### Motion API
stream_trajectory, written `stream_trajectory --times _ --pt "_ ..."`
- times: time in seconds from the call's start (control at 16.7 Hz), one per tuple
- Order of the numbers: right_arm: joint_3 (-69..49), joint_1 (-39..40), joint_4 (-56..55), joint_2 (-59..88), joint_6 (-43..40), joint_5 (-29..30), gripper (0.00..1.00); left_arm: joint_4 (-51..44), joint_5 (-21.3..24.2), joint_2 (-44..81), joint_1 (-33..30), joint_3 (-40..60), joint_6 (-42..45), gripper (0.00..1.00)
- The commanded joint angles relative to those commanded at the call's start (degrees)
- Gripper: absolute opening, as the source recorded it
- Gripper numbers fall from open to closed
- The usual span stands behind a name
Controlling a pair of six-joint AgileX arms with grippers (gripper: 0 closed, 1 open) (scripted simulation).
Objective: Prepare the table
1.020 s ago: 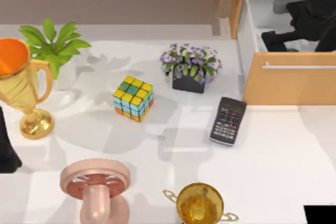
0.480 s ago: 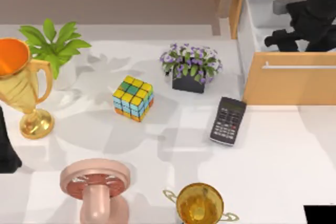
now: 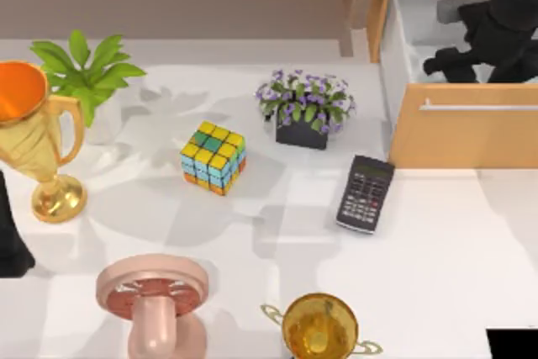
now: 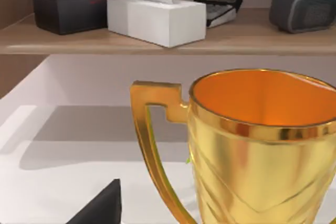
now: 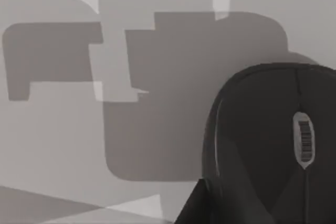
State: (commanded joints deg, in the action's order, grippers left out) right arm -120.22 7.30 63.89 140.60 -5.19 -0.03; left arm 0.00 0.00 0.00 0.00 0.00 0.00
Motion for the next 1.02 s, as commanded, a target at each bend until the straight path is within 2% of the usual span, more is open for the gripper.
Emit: stream_trajectory --times 0.48,1.02 --pt "0.03 0.15 0.34 -2.80 0.07 0.11 0.00 0.00 0.00 0.00 0.00 0.00 0.00 1.00" --pt "12.37 1.35 -2.52 -25.88 3.96 1.14 0.00 0.00 0.00 0.00 0.00 0.00 0.00 1.00"
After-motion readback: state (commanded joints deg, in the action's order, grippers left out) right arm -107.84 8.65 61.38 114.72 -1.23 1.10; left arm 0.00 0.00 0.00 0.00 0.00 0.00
